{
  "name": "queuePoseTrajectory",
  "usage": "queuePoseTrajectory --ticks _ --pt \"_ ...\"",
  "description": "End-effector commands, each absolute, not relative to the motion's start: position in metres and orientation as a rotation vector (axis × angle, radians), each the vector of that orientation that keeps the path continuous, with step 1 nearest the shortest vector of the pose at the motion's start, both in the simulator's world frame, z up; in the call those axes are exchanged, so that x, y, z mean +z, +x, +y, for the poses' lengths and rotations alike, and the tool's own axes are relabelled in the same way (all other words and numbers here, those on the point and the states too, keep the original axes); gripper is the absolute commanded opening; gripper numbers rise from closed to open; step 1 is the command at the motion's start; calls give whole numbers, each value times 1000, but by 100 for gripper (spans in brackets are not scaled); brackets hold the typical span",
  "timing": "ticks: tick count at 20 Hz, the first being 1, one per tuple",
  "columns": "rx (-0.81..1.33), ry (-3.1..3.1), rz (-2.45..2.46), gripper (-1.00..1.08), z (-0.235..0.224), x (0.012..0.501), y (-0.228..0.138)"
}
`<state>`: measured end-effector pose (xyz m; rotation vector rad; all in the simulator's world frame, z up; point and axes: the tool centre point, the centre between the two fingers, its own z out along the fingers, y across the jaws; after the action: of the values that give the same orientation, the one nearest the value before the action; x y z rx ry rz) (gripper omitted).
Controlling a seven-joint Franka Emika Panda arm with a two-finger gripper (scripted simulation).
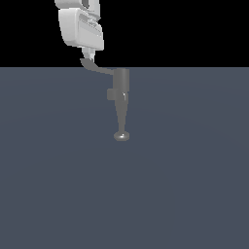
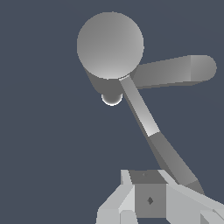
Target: Turn on the faucet by rotating a designated handle.
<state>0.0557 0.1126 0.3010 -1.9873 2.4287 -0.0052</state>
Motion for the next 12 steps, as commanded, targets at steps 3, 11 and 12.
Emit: queuePoseTrajectory --ticks 3,11,12 --pt "1 -1997 2425 -100 118 300 43" --pt "-6 -1990 2426 -100 114 302 34" --pt "-6 -1990 2426 -100 113 302 32"
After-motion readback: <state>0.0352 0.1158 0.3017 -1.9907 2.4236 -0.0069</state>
